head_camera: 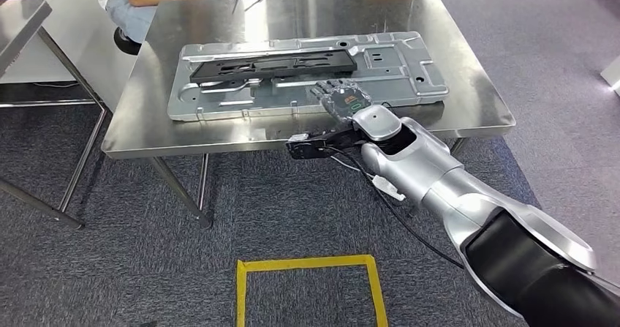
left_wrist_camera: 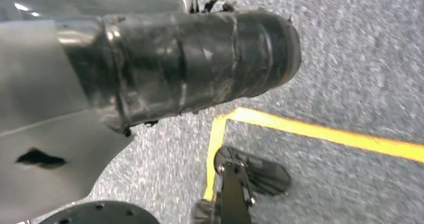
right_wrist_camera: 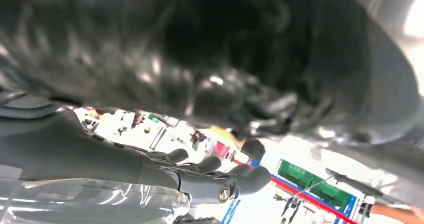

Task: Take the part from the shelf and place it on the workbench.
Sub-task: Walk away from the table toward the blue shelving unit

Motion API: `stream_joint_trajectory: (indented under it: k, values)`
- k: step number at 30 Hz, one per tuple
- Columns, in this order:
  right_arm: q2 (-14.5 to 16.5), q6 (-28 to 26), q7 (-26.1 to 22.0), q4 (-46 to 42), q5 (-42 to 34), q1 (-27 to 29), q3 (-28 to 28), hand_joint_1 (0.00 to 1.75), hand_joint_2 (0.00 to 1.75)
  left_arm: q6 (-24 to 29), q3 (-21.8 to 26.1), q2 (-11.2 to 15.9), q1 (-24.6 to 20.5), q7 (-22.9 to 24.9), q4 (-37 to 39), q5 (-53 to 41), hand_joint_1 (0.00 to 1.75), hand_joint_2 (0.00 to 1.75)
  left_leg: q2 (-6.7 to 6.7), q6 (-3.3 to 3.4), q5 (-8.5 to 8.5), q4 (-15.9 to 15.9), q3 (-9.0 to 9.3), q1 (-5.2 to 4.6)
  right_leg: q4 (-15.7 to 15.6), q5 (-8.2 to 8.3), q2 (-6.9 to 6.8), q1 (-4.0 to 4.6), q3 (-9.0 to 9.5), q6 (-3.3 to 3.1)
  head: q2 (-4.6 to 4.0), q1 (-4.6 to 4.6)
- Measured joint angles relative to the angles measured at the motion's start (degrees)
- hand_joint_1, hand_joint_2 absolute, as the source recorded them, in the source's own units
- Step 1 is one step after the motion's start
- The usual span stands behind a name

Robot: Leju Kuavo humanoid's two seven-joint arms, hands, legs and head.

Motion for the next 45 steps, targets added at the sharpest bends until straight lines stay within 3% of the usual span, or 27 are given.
stream_joint_trajectory:
  k: [2, 4, 5, 6, 8, 10, 12, 13, 14, 16, 17, 18, 20, 21, 23, 24, 26, 28, 29, 31, 33, 35, 37, 39, 41, 43, 45]
  values:
    - [0.0, 0.1, 0.0, -0.1, 0.0, 0.0, 0.0, 0.0, 0.0, 0.2, 0.0, 0.0, 0.0, -0.2, 0.0, 0.0, 0.0, 0.0, -0.03, -0.29, 0.99, 1.0, -2.24, -0.01, -3.1, 2.56, -0.02, -0.02, 4.09, -0.13, 0.0, 0.01]
    - [0.1, 0.1, 0.0, -0.4, 0.0, -0.1, 0.0, 0.0, 0.0, 0.1, 0.0, 0.0, 0.0, -0.3, 0.0, 0.1, 0.0, 0.0, -0.13, -0.77, 1.68, 2.2, -3.98, -0.15, -10.1, 1.23, 0.0, 0.2, 9.36, -0.45, 0.0, -0.03]
    - [0.1, 0.1, 0.0, -0.6, 0.0, -0.1, 0.0, 0.0, 0.0, 0.0, 0.0, 0.0, 0.0, -0.2, 0.0, 0.1, 0.0, 0.0, -0.16, -1.07, 2.08, 2.6, -4.47, -0.21, -12.7, 0.05, 0.03, 0.34, 10.87, -0.67, 0.0, -0.06]
    - [0.1, 0.1, 0.0, -0.7, 0.0, -0.2, 0.0, 0.0, 0.0, -0.1, 0.0, 0.0, 0.0, -0.2, 0.0, 0.1, 0.0, 0.0, -0.2, -1.37, 2.6, 2.6, -4.77, -0.2, -14.1, -0.56, 0.05, 0.54, 11.43, -0.92, 0.0, -0.09]
    - [0.1, 0.2, 0.0, -0.7, 0.1, -0.1, 0.0, 0.0, 0.0, -0.3, 0.1, 0.0, 0.1, 0.0, 0.0, 0.0, 0.0, 0.0, -0.32, -2.01, 3.36, 2.4, -5.13, 0.03, -14.7, 0.36, 0.01, 0.49, 10.72, -1.61, 0.0, -0.12]
    - [0.2, 0.4, 0.0, -0.8, 0.2, 0.0, 0.0, 0.0, 0.0, -0.4, 0.1, 0.1, 0.4, 0.2, 0.0, 0.0, 0.0, 0.0, -0.55, -2.77, 0.4, 4.4, -6.27, 0.27, -15.0, 1.89, -0.05, 0.17, 9.55, -2.34, 0.0, -0.28]
    - [0.3, 0.4, 0.0, -0.8, 0.2, 0.1, 0.0, 0.0, 0.0, -0.5, 0.1, 0.0, 0.5, 0.3, 0.0, 0.0, 0.0, 0.0, -0.64, -3.49, -5.59, 10.2, -7.84, 0.59, -15.1, 3.33, -0.04, -0.01, 7.98, -2.72, 0.0, -0.49]
    - [0.3, 0.4, 0.0, -0.9, 0.2, 0.1, 0.0, 0.0, 0.0, -0.5, 0.1, 0.0, 0.4, 0.3, 0.0, 0.0, 0.0, 0.0, -0.63, -3.72, -7.7, 13.7, -8.36, 0.73, -15.1, 4.03, -0.03, -0.01, 7.07, -2.76, 0.0, -0.54]
    - [0.3, 0.4, 0.0, -0.9, 0.2, 0.1, 0.0, 0.0, 0.0, -0.5, 0.1, 0.0, 0.4, 0.4, 0.0, 0.0, 0.0, 0.0, -0.63, -3.86, -8.39, 16.4, -8.42, 0.82, -15.0, 4.72, -0.02, 0.0, 6.13, -2.7, 0.0, -0.54]
    - [0.3, 0.4, 0.0, -0.9, 0.2, 0.3, 0.0, 0.0, 0.0, -0.5, 0.1, 0.1, 0.3, 0.4, 0.0, 0.0, 0.0, 0.0, -0.63, -3.88, -6.16, 17.3, -6.22, 0.86, -14.9, 6.09, -0.04, -0.02, 4.22, -2.5, 0.0, -0.56]
    - [0.3, 0.4, 0.1, -0.9, 0.2, 0.5, 0.0, 0.0, 0.0, -0.5, 0.1, 0.1, 0.3, 0.4, 0.0, 0.1, 0.0, 0.0, -0.64, -3.78, -4.62, 15.2, -3.73, 0.85, -14.9, 6.74, -0.03, -0.03, 3.4, -2.35, 0.0, -0.57]
    - [0.3, 0.4, 0.1, -0.9, 0.2, 0.6, 0.0, 0.0, 0.0, -0.5, 0.1, 0.1, 0.3, 0.4, 0.0, 0.0, 0.0, 0.0, -0.66, -3.61, -4.35, 11.5, -0.69, 0.83, -14.9, 7.33, -0.03, -0.03, 2.77, -2.14, 0.0, -0.58]
    - [0.2, 0.4, 0.3, -1.1, 0.2, 0.6, 0.0, 0.0, 0.0, -0.5, 0.1, 0.1, 0.1, 0.4, 0.0, 0.0, 0.0, 0.0, -0.88, -2.98, -6.08, 3.9, 4.74, 0.45, -15.1, 8.44, -0.11, -0.04, 2.29, -1.54, 0.01, -0.52]
    - [0.2, 0.3, 0.3, -1.1, 0.2, 0.5, 0.0, 0.0, 0.0, -0.5, 0.1, 0.1, 0.1, 0.4, 0.0, 0.0, 0.0, 0.0, -1.01, -2.63, -6.99, 1.6, 6.0, 0.19, -15.5, 9.01, -0.18, -0.09, 2.39, -1.18, 0.01, -0.56]
    - [0.1, 0.4, 0.4, -1.2, 0.2, 0.5, 0.0, 0.0, 0.0, -0.5, 0.1, 0.1, 0.0, 0.4, 0.0, 0.0, 0.0, 0.0, -1.03, -1.76, -6.12, 0.3, 6.2, 0.09, -16.3, 10.12, -0.17, -0.13, 2.57, -0.48, 0.01, -0.54]
    - [0.0, 0.4, 0.4, -1.2, 0.2, 0.6, 0.0, 0.0, 0.0, -0.5, 0.1, 0.1, 0.0, 0.4, 0.0, 0.0, 0.0, 0.0, -0.87, -1.35, -5.37, -0.2, 5.97, 0.19, -16.2, 9.72, -0.05, -0.05, 2.31, -0.21, 0.01, -0.48]
    - [-0.3, 0.5, 0.4, -1.2, 0.2, 0.6, 0.0, 0.0, 0.0, -0.6, 0.1, 0.0, 0.0, 0.4, 0.0, 0.0, 0.0, 0.0, -0.49, -0.35, -3.68, -1.0, 5.06, 0.4, -12.8, 5.39, 0.18, 0.19, 0.91, 0.0, 0.01, 0.09]
    - [-0.4, 0.7, 0.5, -1.2, 0.2, 0.7, 0.0, 0.0, 0.0, -0.7, 0.1, 0.1, 0.0, 0.4, 0.0, -0.1, 0.0, 0.0, -0.32, 0.25, -2.35, -0.9, 3.3, 0.16, -5.3, -0.48, 0.22, 0.31, -0.76, -0.02, 0.0, 0.39]
    - [-0.5, 0.8, 0.5, -1.2, 0.2, 0.8, 0.0, 0.0, 0.0, -0.7, 0.1, 0.1, 0.0, 0.4, 0.0, -0.1, 0.0, 0.0, -0.3, 0.33, -1.76, -0.8, 2.38, 0.06, -1.7, -1.66, 0.22, 0.33, -1.18, -0.01, 0.0, 0.44]
    - [-0.6, 1.0, 0.5, -1.2, 0.3, 1.0, 0.0, 0.0, 0.0, -0.7, 0.1, 0.2, 0.0, 0.4, 0.0, -0.1, 0.0, 0.0, -0.32, 0.26, -0.61, -0.5, 0.52, -0.01, 1.0, 0.38, 0.21, 0.31, -0.11, -0.03, 0.0, 0.5]
    - [-0.6, 1.1, 0.6, -1.3, 0.3, 1.2, 0.0, 0.0, 0.0, -0.7, 0.1, 0.2, 0.1, 0.4, 0.0, -0.3, 0.0, 0.0, -0.37, -0.1, 0.3, 0.2, -1.26, -0.01, -3.2, 3.16, 0.18, 0.23, 4.31, -0.22, 0.0, 0.53]
    - [-0.6, 1.0, 0.6, -1.7, 0.4, 1.2, 0.0, 0.0, 0.0, -0.7, 0.1, 0.2, 0.1, 0.4, 0.0, -0.5, 0.0, 0.0, -0.37, -0.62, 0.97, 1.0, -2.64, -0.19, -11.5, 1.83, 0.2, 0.37, 10.16, -0.48, 0.0, 0.5]
    - [-0.6, 1.0, 0.8, -2.0, 0.4, 1.2, 0.0, 0.0, 0.0, -0.7, 0.1, 0.2, 0.1, 0.3, 0.0, -0.7, 0.0, 0.0, -0.35, -1.18, 1.94, 1.3, -3.49, -0.32, -16.4, 0.04, 0.27, 0.63, 12.71, -0.71, 0.01, 0.42]
    - [-0.6, 1.0, 0.9, -2.0, 0.5, 1.6, 0.0, 0.0, 0.0, -0.6, 0.1, 0.3, 0.1, 0.2, 0.0, -0.7, 0.0, 0.0, -0.63, -1.81, 2.03, 1.6, -4.2, -0.14, -17.0, 0.52, 0.24, 0.35, 12.29, -1.25, 0.01, 0.46]
    - [-0.7, 1.0, 0.9, -2.0, 0.5, 2.1, 0.0, 0.0, 0.0, -0.6, 0.1, 0.3, 0.3, 0.2, 0.0, -0.8, 0.0, 0.0, -0.91, -2.61, -1.41, 5.0, -5.55, 0.15, -17.1, 1.36, 0.12, 0.01, 11.6, -2.08, 0.01, 0.24]
    - [-0.7, 1.0, 0.9, -2.0, 0.5, 2.3, 0.0, 0.0, 0.0, -0.6, 0.1, 0.2, 0.3, 0.1, 0.0, -0.9, 0.0, 0.0, -0.91, -3.32, -6.39, 12.3, -7.48, 0.43, -16.9, 2.04, 0.05, 0.08, 10.61, -2.55, 0.0, -0.15]
    - [-0.8, 1.0, 1.0, -2.0, 0.5, 2.4, 0.0, 0.0, 0.0, -0.5, 0.1, 0.3, 0.3, 0.0, 0.0, -0.9, 0.0, 0.0, -0.89, -3.54, -7.94, 17.7, -8.19, 0.54, -16.3, 2.52, -0.01, 0.2, 9.46, -2.6, 0.0, -0.25]
